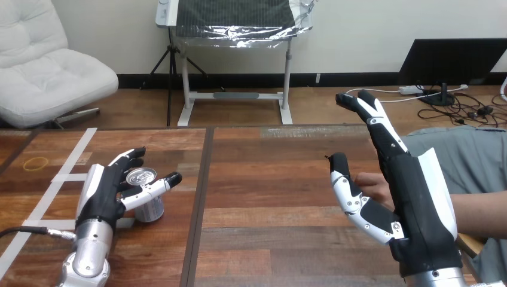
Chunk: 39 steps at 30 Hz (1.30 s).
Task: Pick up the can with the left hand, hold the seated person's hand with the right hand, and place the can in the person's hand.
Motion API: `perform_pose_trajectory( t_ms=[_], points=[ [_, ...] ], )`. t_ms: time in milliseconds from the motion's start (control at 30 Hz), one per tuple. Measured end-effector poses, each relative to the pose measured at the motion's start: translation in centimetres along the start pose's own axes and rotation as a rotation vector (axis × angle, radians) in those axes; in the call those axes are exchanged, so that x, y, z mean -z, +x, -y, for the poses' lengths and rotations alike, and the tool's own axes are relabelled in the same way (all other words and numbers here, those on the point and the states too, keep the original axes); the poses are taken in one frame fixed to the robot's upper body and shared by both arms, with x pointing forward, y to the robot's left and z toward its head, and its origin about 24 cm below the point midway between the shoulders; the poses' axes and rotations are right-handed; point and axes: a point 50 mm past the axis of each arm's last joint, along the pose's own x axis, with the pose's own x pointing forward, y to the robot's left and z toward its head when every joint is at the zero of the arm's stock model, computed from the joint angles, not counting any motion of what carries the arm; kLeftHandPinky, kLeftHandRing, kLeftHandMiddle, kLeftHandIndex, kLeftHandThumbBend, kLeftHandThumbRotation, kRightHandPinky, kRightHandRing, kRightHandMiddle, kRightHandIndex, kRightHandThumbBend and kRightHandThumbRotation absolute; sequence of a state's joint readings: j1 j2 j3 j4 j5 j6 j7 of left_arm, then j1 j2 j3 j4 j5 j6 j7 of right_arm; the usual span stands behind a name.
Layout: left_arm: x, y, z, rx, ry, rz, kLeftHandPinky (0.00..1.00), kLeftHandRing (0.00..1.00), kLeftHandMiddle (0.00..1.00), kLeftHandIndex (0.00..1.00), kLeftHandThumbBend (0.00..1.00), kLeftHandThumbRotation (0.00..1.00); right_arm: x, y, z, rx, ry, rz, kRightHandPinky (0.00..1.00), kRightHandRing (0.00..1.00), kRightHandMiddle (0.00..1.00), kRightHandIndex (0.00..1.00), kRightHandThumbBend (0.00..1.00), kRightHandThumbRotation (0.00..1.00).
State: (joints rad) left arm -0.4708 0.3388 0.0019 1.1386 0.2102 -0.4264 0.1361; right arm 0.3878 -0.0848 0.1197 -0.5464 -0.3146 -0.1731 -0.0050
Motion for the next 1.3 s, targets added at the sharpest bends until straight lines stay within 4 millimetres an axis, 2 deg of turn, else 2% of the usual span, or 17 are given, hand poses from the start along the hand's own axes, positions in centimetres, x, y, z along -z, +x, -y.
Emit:
perform_pose_trajectory(
  t_ms=[233, 267, 367, 667, 1300],
  points=[
    [0.0, -0.02, -0.24, -0.034, -0.011, 0.003, 0.66, 0.69, 0.71, 0.72, 0.79, 0.09, 0.04, 0.0, 0.0, -0.001, 0.0, -0.004, 1.0, 1.0, 0.98, 0.87, 0.16, 0.0],
    [-0.01, -0.03, -0.28, -0.04, -0.011, 0.005, 0.61, 0.65, 0.67, 0.69, 0.77, 0.06, 0.04, 0.0, -0.01, -0.001, 0.0, -0.004, 1.0, 1.0, 0.98, 0.87, 0.16, 0.0],
    [-0.06, -0.04, -0.38, -0.062, -0.008, 0.011, 0.56, 0.6, 0.63, 0.65, 0.76, 0.03, 0.06, 0.0, -0.01, -0.002, 0.002, -0.006, 1.0, 1.0, 0.98, 0.87, 0.16, 0.0],
    [-0.16, -0.08, -0.5, -0.111, 0.03, 0.025, 0.48, 0.5, 0.54, 0.56, 0.72, 0.0, 0.07, 0.0, -0.03, -0.008, 0.002, -0.007, 1.0, 1.0, 0.98, 0.86, 0.15, 0.0],
    [-0.47, -0.21, -0.09, -0.106, 0.132, 0.076, 0.47, 0.5, 0.53, 0.54, 0.73, 0.0, 0.08, 0.0, -0.04, -0.016, 0.0, -0.008, 1.0, 1.0, 0.97, 0.85, 0.16, 0.0]
  ],
)
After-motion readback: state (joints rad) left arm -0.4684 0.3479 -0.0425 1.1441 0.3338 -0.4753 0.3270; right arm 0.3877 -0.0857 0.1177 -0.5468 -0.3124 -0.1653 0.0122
